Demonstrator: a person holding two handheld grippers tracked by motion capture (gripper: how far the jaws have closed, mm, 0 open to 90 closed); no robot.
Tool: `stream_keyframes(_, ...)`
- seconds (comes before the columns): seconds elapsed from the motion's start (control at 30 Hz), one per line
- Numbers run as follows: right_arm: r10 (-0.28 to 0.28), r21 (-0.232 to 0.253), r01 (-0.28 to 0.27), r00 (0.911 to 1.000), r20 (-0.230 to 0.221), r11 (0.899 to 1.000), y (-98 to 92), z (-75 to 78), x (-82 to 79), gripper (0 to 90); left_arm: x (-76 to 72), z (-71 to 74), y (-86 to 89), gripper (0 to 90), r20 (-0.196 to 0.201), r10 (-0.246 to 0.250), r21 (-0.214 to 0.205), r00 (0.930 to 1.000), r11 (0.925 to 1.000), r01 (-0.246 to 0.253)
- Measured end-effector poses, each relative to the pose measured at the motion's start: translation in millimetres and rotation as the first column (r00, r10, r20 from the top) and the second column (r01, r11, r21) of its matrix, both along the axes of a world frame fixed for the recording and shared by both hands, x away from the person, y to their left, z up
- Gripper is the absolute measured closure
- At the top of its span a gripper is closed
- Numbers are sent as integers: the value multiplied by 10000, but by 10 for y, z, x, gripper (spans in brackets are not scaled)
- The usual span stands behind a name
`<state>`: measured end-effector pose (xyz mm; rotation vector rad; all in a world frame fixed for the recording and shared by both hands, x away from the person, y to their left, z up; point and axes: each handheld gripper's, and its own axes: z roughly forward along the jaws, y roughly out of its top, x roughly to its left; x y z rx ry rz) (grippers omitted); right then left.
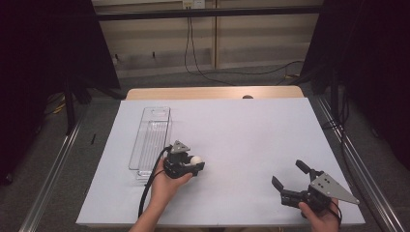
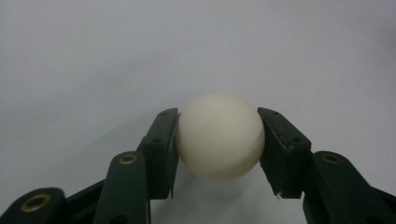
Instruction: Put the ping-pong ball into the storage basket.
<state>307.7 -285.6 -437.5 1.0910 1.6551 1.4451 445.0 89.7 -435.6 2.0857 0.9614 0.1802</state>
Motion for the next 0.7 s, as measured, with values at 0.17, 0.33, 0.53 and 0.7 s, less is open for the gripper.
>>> stream_keyframes(0.17, -27, 28, 27, 10000, -18, 10000, 4, 0, 1, 27, -2, 20, 3, 511, 12, -7, -98, 10000, 10000, 8)
stream_keyframes(0.33, -20, 24, 20, 10000, -9, 10000, 6, -1, 2, 27, -6, 55, 7, 511, -61, -101, -168, 9999, 9998, 100)
stream_keyframes(0.53, -37, 34, 38, 10000, -14, 10000, 6, -1, 2, 27, -6, 68, 17, 511, -173, -63, -347, 9998, 9994, 57)
stream_keyframes(0.7, 2, 17, -2, 10000, -30, 10000, 8, -2, 1, 27, -9, 84, 15, 511, -195, -86, -292, 9998, 9995, 80)
